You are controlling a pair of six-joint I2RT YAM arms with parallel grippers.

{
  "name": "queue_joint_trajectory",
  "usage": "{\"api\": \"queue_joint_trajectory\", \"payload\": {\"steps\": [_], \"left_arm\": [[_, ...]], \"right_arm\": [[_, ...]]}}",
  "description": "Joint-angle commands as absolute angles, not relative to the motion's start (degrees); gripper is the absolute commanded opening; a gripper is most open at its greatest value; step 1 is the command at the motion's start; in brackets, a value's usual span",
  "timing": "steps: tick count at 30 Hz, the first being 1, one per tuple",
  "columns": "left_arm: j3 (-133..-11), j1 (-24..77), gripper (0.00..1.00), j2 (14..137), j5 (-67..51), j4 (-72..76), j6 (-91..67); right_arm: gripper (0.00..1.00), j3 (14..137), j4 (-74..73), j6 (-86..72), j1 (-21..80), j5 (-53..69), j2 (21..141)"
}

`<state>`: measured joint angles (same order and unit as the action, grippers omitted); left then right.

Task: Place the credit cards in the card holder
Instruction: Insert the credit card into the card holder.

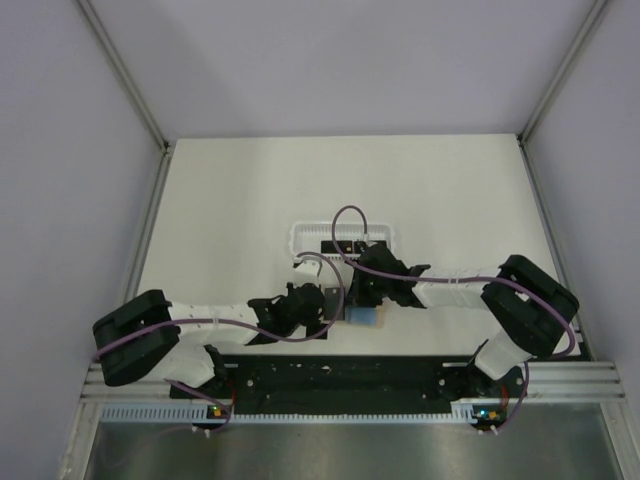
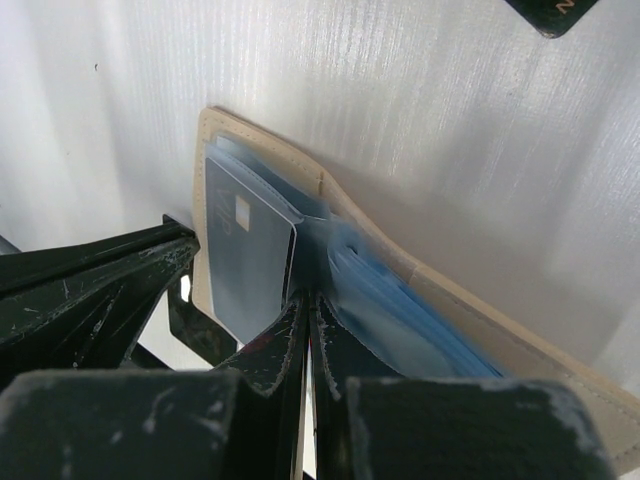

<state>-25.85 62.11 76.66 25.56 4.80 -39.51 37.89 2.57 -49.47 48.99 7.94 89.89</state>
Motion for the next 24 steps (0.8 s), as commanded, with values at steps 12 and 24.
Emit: {"api": "queue_joint_trajectory", "payload": {"steps": [12,24], "left_arm": [[-25.40,62.14,0.00,77.43,23.91,4.13,-40.34],[-24.61,62.14,0.00,77.25,24.26,3.78,-41.04]], "right_arm": [[0.00,36.12,-8.87,-45.62,50.19,2.38,85.78],[0.00,35.51,-16.61,-42.63,50.19,-2.11,81.22]]}}
